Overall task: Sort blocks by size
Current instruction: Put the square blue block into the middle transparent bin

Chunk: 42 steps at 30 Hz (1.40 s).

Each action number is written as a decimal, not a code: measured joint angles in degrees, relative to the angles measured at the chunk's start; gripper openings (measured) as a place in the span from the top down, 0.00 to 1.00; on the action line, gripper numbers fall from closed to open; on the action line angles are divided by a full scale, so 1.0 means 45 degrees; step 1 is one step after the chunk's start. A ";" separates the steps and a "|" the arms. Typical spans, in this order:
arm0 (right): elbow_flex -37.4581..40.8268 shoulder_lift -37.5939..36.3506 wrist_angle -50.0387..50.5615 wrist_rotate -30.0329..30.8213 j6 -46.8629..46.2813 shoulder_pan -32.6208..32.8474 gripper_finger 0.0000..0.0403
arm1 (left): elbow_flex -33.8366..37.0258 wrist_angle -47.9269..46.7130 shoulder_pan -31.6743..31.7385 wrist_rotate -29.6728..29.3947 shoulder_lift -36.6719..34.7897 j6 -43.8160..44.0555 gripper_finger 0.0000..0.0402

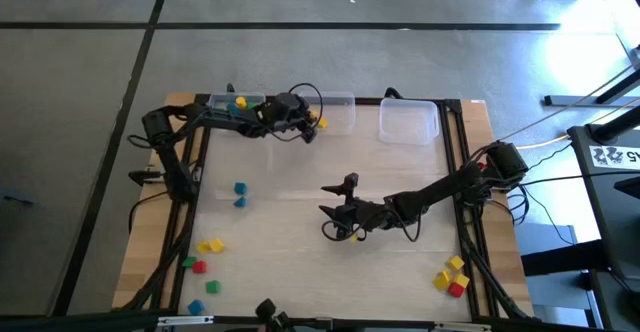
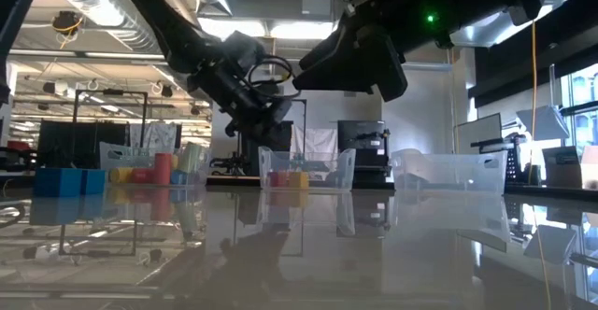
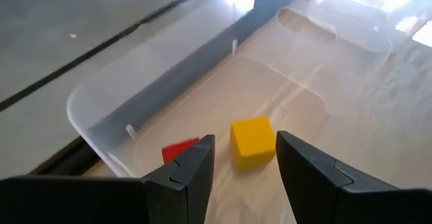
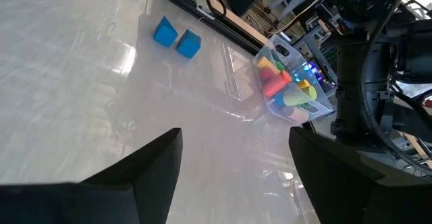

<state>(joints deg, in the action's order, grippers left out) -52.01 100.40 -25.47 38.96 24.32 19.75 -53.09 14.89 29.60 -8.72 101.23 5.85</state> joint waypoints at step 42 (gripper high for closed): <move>0.0005 0.0000 0.0001 -0.0131 0.0000 -0.0005 0.31 | -0.0873 -1.0952 -0.3754 0.0445 -0.8206 -0.1450 0.47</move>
<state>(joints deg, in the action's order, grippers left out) -51.99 100.40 -25.47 38.37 24.32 19.73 -57.01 -34.40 12.70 -6.72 64.30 -0.67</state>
